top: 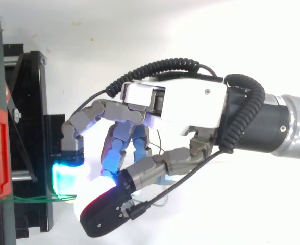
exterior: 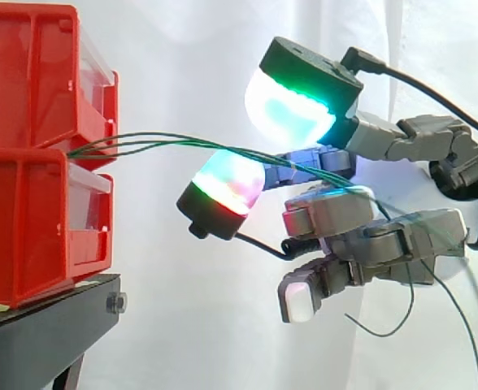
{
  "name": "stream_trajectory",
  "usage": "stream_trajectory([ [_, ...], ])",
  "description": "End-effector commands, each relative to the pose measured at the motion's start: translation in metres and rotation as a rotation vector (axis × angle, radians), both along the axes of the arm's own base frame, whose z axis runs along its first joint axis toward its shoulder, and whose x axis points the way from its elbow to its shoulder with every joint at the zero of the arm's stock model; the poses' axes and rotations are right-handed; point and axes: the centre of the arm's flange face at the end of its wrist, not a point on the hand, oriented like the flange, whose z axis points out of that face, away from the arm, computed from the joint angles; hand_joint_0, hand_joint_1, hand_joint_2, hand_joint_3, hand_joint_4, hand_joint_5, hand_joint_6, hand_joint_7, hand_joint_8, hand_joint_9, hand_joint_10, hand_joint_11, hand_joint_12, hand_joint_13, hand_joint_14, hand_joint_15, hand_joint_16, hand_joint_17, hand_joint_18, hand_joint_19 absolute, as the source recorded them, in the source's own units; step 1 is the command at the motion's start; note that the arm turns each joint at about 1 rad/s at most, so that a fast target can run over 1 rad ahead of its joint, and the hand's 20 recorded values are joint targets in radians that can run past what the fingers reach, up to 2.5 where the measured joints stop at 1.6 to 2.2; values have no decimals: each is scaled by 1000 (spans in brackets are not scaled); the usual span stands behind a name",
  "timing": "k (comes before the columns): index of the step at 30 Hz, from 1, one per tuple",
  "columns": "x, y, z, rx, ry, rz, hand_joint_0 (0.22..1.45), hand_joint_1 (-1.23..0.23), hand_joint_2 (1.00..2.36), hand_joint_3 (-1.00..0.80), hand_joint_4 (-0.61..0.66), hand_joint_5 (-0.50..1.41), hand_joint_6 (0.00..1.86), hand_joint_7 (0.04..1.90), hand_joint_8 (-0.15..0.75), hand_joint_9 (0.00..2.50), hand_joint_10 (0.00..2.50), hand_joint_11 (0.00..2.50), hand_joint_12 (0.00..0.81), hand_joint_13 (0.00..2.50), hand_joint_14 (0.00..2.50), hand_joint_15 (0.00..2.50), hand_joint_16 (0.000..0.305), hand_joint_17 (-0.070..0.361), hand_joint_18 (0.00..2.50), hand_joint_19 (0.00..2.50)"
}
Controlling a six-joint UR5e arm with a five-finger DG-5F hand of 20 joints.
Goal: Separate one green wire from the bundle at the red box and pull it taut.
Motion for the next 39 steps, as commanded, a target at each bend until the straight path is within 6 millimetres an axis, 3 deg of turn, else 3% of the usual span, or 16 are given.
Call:
stream_trajectory([
  [1, 0, 1, 1, -3, -2, 0, 546, -603, 1000, -500, 203, -217, 882, 866, 321, 1410, 7, 1510, 352, 1925, 8, 1392, 59, 132, 1062, 481],
  [9, 0, 2, 0, -5, -2, 1, 548, -610, 1000, -500, 199, -216, 883, 863, 305, 1464, 30, 1628, 352, 1922, 7, 1417, 58, 131, 1064, 488],
  [14, 0, 4, 0, -5, -2, 4, 551, -614, 1000, -500, 196, -214, 882, 866, 299, 1477, 350, 1534, 359, 1921, 6, 1423, 58, 131, 1064, 488],
  [21, 0, 6, 0, -5, -2, 4, 589, -651, 1000, -500, 180, -213, 883, 890, 277, 1475, 434, 1541, 333, 1908, 7, 1444, 57, 129, 1056, 507],
  [27, 0, 6, 0, -5, 1, 6, 637, -666, 1013, -372, 156, -212, 904, 911, 268, 1476, 531, 1522, 332, 1902, 5, 1456, 57, 128, 1052, 512],
  [31, 5, 2, 14, -3, -5, 4, 644, -685, 1017, -319, 131, -215, 911, 945, 268, 1461, 600, 1537, 327, 1894, 6, 1471, 57, 128, 1054, 520],
  [33, 5, 1, 19, -6, 9, 6, 644, -691, 1018, -312, 132, -215, 913, 933, 267, 1426, 762, 1509, 328, 1892, 3, 1480, 57, 128, 1054, 521],
  [34, 6, 1, 23, -8, 26, 9, 645, -690, 1017, -316, 140, -215, 915, 917, 268, 1381, 1062, 1398, 334, 1893, 3, 1482, 57, 128, 1055, 529],
  [37, 5, 0, 28, -12, 56, 11, 639, -674, 1013, -362, 170, -215, 918, 891, 274, 1361, 1521, 1218, 330, 1908, 0, 1506, 57, 129, 1058, 529],
  [39, 4, -1, 27, -18, 76, 11, 636, -664, 1012, -382, 172, -214, 918, 883, 280, 1366, 1566, 1199, 332, 1917, 0, 1503, 57, 129, 1061, 529],
])
